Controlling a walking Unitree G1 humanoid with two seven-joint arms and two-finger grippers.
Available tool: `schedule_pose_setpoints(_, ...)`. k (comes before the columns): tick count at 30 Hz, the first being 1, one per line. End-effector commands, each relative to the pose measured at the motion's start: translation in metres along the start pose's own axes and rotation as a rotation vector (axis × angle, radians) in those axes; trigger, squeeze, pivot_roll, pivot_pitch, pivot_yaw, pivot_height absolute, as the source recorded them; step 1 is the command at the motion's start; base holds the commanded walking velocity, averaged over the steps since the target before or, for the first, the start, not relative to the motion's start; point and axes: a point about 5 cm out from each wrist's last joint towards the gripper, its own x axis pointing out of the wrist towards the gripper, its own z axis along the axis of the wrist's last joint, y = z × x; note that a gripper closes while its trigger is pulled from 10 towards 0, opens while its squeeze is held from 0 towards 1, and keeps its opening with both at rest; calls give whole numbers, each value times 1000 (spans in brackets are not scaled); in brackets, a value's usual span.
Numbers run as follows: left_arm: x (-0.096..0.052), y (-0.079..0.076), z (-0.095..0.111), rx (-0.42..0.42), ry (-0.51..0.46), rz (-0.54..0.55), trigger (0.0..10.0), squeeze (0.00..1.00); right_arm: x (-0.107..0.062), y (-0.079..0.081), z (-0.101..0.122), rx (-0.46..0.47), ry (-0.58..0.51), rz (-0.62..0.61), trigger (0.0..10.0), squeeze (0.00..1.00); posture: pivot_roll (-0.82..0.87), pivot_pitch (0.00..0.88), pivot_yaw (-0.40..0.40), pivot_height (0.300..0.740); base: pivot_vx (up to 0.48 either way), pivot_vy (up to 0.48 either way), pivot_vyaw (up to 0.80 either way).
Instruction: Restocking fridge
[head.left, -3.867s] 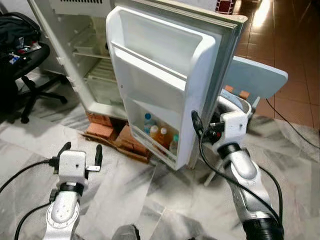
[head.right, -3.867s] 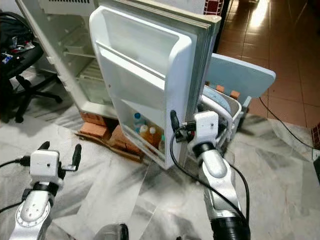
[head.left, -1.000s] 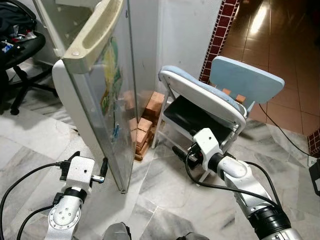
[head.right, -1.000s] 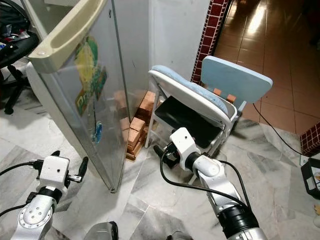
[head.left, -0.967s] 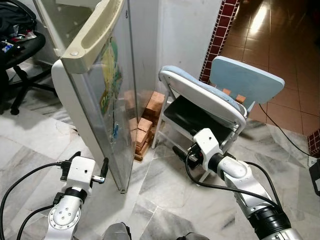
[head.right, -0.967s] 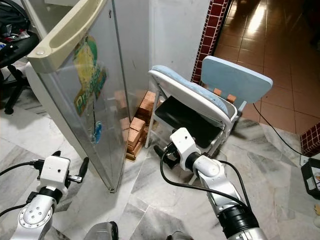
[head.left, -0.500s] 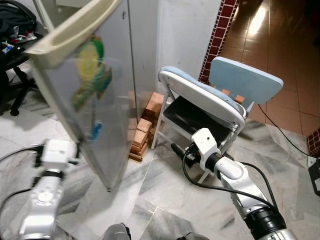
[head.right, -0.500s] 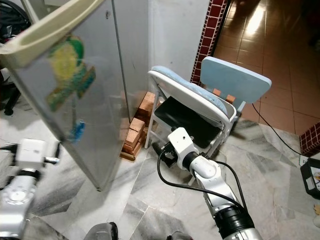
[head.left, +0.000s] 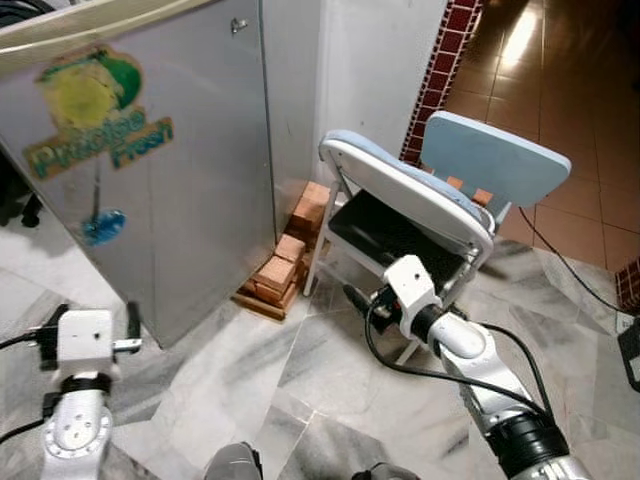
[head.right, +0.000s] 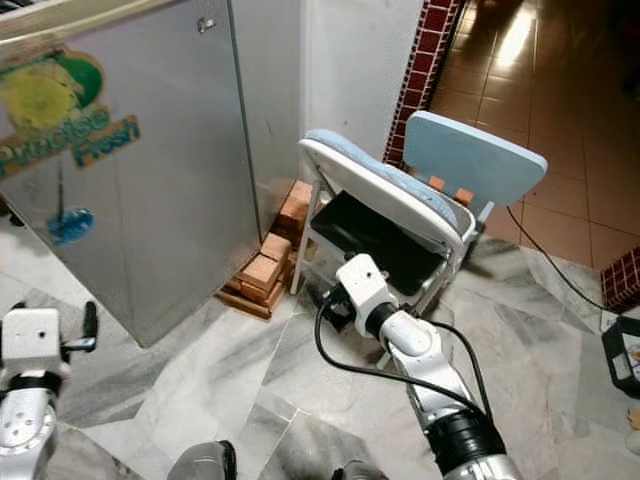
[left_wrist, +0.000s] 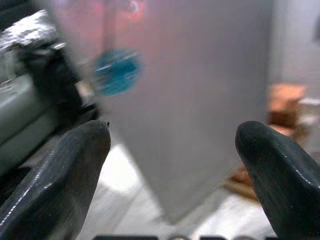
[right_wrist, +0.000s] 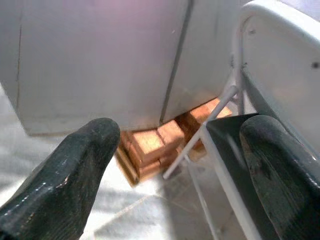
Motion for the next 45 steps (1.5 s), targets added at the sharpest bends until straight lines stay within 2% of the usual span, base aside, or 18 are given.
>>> schedule_pose_setpoints(1,-3,-1,2,2,2,-8,10000,0,-3,-7,12,45,-86,-77,10000,0,45,103,-11,740,0,0,0)
schedule_pose_setpoints(4,-2,-5,5,13,-12,-30,10000,0,-6,-11,18,100,-137,-157,10000,0,45,104,-10,740,0,80,0)
schedule_pose_setpoints(6,-1,-5,7,13,-17,-32,10000,0,-10,-20,21,125,-164,-279,10000,0,41,103,-5,740,0,247,0)
schedule_pose_setpoints(9,-1,-4,9,8,-16,-31,10000,0,-12,-26,21,148,-170,-350,10000,0,41,103,-5,740,0,247,0)
schedule_pose_setpoints(10,0,-5,10,6,-15,-33,10000,0,-14,-30,19,194,-165,-414,10000,0,38,98,4,740,0,315,0)
schedule_pose_setpoints(12,2,-7,11,2,-16,-37,10000,0,-18,-32,17,198,-160,-457,10000,0,34,93,10,740,0,351,0)
schedule_pose_setpoints(25,6,-19,13,-25,-19,-56,10000,0,-20,-31,16,197,-163,-492,10000,0,24,81,8,740,0,471,-31)
schedule_pose_setpoints(34,11,-21,13,-35,-18,-57,10000,0,-16,-31,16,193,-162,-493,10000,0,35,87,14,740,0,480,-751)
schedule_pose_setpoints(38,14,-22,22,-39,-48,-59,10000,0,-13,-32,21,164,-177,-491,10000,0,31,93,17,740,0,480,-800)
schedule_pose_setpoints(45,14,-24,19,-41,-40,-69,10000,0,-19,-31,14,173,-163,-518,10000,0,12,91,28,740,0,480,-793)
